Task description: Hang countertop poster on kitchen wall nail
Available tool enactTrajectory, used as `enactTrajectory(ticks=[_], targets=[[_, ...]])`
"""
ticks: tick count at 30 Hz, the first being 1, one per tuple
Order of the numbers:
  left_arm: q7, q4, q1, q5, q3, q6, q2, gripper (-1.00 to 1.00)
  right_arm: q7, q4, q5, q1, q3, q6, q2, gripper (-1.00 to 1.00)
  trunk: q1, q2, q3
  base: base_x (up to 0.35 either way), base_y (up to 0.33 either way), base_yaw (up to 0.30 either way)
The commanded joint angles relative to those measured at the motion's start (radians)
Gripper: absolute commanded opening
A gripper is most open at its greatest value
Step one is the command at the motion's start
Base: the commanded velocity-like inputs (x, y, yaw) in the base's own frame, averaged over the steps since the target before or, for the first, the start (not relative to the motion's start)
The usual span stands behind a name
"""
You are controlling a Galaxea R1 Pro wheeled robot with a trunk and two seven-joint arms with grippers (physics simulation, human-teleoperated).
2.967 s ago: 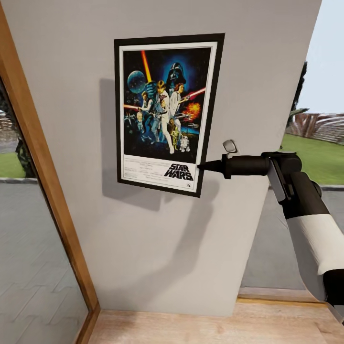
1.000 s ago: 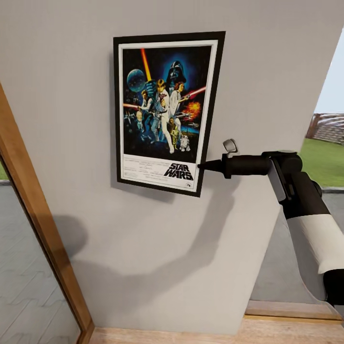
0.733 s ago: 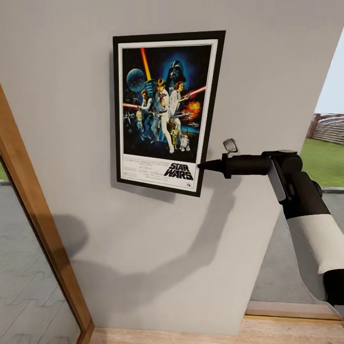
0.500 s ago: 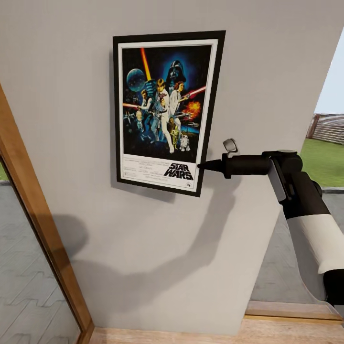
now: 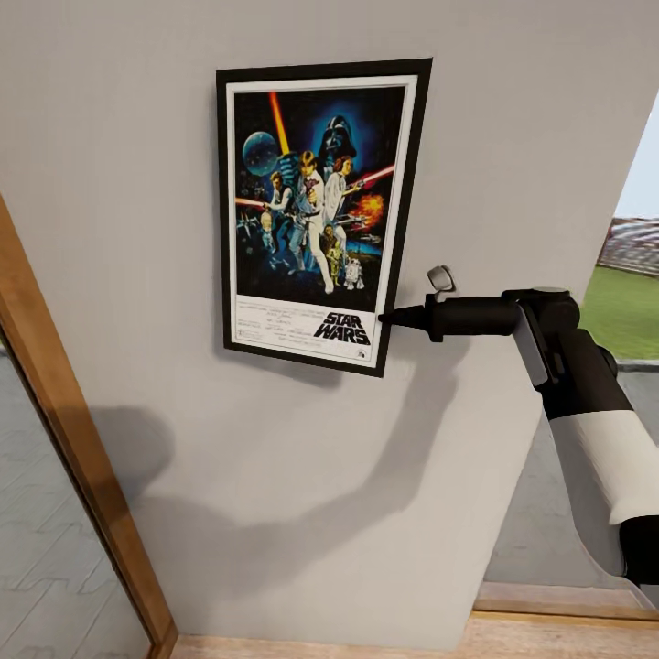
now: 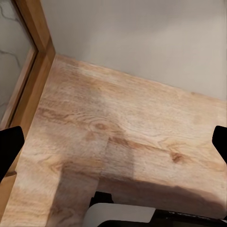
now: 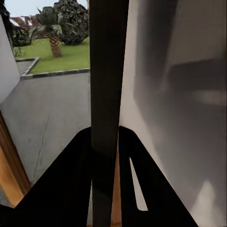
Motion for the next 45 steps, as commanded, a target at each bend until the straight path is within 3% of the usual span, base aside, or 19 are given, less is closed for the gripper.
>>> enactTrajectory(ticks=[1, 27, 45], targets=[[-0.006, 0.0, 0.0, 0.006, 0.002, 0.0, 0.0, 1.0, 0.001, 0.0, -0.008, 0.0, 0.002, 0.012, -0.001, -1.0, 0.001, -0.001, 0.0, 0.099, 0.0, 0.0], [-0.01, -0.002, 0.001, 0.009, 0.002, -0.001, -0.005, 1.0, -0.004, 0.0, -0.01, -0.001, -0.001, 0.01, -0.009, -1.0, 0.001, -0.001, 0.0, 0.006, 0.0, 0.0], [-0.007, 0.004, 0.001, 0.011, 0.002, -0.001, 0.007, 1.0, -0.004, 0.002, -0.003, -0.002, -0.001, 0.008, -0.009, -1.0, 0.001, -0.001, 0.0, 0.0, 0.0, 0.0]])
